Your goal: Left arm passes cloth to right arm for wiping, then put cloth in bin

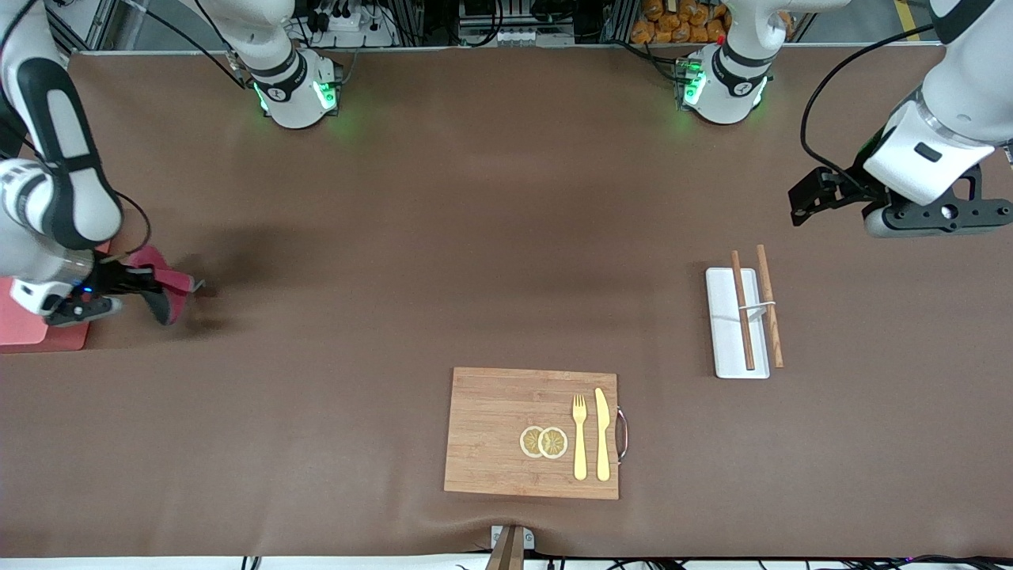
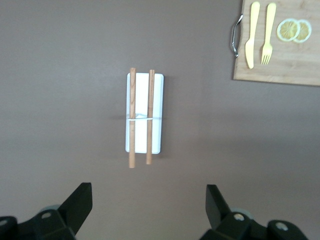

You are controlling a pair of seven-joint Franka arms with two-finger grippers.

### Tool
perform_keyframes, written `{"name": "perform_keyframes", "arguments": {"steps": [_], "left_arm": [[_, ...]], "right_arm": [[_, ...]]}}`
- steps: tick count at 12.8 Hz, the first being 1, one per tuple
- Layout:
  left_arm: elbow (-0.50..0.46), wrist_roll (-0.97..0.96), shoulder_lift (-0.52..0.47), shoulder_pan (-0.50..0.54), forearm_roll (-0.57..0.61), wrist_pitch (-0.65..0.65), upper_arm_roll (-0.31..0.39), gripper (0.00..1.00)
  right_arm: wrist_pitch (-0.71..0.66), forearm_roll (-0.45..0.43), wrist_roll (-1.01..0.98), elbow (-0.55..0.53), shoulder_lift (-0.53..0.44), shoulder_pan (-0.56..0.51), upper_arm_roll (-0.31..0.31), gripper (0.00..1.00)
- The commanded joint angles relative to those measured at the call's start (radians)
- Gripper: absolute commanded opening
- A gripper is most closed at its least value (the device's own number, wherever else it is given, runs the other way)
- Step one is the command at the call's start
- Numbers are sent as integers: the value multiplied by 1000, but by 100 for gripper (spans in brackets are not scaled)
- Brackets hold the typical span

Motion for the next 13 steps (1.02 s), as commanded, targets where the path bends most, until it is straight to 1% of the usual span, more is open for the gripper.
{"name": "perform_keyframes", "arguments": {"steps": [1,3,4,5,6,7,8,9,10,11,12,13], "left_arm": [[-25,106,-43,-17,29,-39,43,100],[-25,214,-65,-17,29,-82,89,100],[-25,225,-71,-15,29,-100,103,100],[-23,225,-71,-4,29,-106,106,100],[-23,219,-71,3,29,-121,105,100],[-19,211,-73,3,29,-143,105,100],[-15,210,-73,3,29,-158,100,100],[-12,211,-73,2,28,-166,99,100],[-11,217,-74,3,20,-169,97,100],[-9,228,-79,17,11,-169,96,100],[-9,230,-79,26,-9,-169,94,100],[-8,228,-79,26,-15,-169,96,100]], "right_arm": [[43,92,228,-42,8,152,7,0],[79,145,454,-57,9,299,7,0],[80,172,573,-56,8,376,7,0],[84,238,675,-51,8,449,8,0],[108,324,770,-45,6,552,7,0],[158,378,848,-45,8,630,5,0],[197,399,916,-39,8,678,7,0],[188,404,971,-5,8,706,5,0],[165,403,1002,34,2,700,4,0],[100,388,987,53,-15,676,-5,0],[24,369,925,77,-47,638,-21,0],[-32,326,838,85,-81,595,-48,0]]}}
